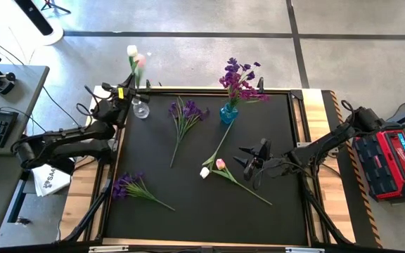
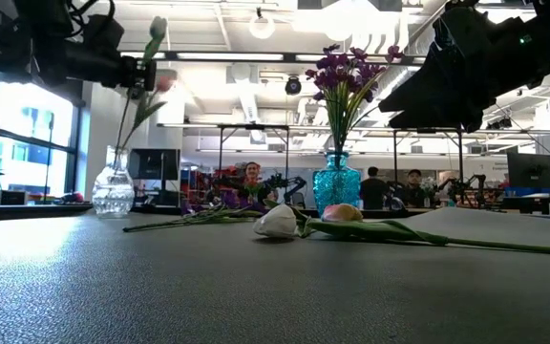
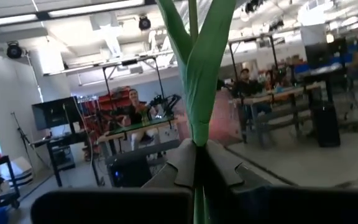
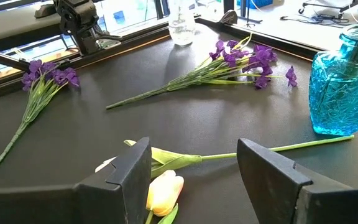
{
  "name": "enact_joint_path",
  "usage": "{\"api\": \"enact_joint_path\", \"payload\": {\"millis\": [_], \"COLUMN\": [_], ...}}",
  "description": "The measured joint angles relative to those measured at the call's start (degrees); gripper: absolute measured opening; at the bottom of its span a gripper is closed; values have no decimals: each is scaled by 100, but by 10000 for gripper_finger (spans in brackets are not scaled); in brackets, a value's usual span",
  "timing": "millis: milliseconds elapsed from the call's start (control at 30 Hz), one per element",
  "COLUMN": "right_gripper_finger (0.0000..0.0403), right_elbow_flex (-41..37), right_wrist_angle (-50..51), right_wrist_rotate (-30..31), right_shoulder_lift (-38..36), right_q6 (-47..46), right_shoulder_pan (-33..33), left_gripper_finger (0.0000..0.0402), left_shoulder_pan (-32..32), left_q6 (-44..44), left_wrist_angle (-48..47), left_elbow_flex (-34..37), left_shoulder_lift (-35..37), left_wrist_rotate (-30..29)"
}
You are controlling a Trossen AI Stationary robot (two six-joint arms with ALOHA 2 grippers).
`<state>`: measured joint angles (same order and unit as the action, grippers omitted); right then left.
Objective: Sort flowers into vase by color
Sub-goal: Put the left white tulip into the transparent vase, then put the top violet flower into the blue vase
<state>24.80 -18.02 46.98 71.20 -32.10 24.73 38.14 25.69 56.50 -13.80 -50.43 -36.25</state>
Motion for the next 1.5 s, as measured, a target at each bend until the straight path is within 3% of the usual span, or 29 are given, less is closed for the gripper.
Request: {"api": "enact_joint_path", "payload": {"millis": [333, 833, 1033, 1300, 1500], "right_gripper_finger": [208, 208, 208, 208, 208], "right_elbow_flex": [0, 0, 0, 0, 0], "right_wrist_angle": [-5, -5, -23, -29, -27], "right_wrist_rotate": [1, 0, 0, -4, -308], "right_shoulder_lift": [0, 0, 0, 0, 0], "right_q6": [0, -44, -46, -44, 11], "right_shoulder_pan": [0, 1, 1, 1, 2], "left_gripper_finger": [12, 157, 176, 177, 163], "left_shoulder_pan": [91, 83, -100, -949, -2389], "left_q6": [-2, -9, -8, -162, 189], "left_wrist_angle": [-189, -717, -2000, -3522, -4052], "left_elbow_flex": [0, -24, -505, -1486, -1975], "left_shoulder_lift": [-2, 251, 643, 1011, 996], "left_wrist_rotate": [-46, -237, -337, -345, -341]}}
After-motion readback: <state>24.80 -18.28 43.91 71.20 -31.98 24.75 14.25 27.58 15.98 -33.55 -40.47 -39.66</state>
